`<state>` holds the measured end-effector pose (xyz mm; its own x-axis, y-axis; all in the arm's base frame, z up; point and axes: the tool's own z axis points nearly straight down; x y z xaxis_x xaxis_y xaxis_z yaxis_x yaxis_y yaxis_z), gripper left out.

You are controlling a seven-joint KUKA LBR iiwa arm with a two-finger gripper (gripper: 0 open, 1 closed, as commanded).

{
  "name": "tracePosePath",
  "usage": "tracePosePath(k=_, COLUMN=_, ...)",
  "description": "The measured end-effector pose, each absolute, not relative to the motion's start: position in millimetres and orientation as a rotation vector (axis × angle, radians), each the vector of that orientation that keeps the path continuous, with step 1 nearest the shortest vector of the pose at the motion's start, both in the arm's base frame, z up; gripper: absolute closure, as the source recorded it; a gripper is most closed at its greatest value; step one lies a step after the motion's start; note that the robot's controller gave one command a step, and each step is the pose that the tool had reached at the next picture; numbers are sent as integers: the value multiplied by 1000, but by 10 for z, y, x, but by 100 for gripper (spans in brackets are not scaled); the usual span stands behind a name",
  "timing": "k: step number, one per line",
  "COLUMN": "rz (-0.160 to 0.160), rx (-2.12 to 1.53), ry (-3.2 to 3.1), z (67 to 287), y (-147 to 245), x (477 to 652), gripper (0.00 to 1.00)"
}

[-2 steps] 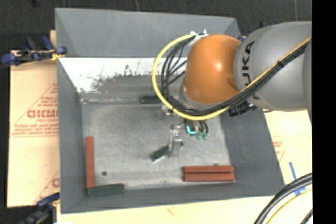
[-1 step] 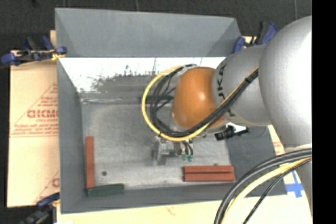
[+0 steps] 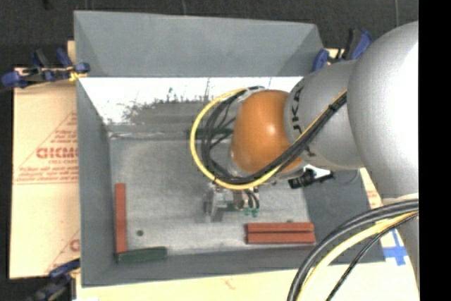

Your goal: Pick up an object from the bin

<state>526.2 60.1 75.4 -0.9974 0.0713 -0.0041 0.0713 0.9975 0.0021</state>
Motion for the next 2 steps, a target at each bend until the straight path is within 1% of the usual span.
tracePosePath(k=1, rz=-2, rx=50, ry=3148, z=1153, y=486, x=5106, gripper=100)
tracePosePath(k=2, rz=1, rx=26, ry=3127, z=1405, y=521, x=5428, gripper=100)
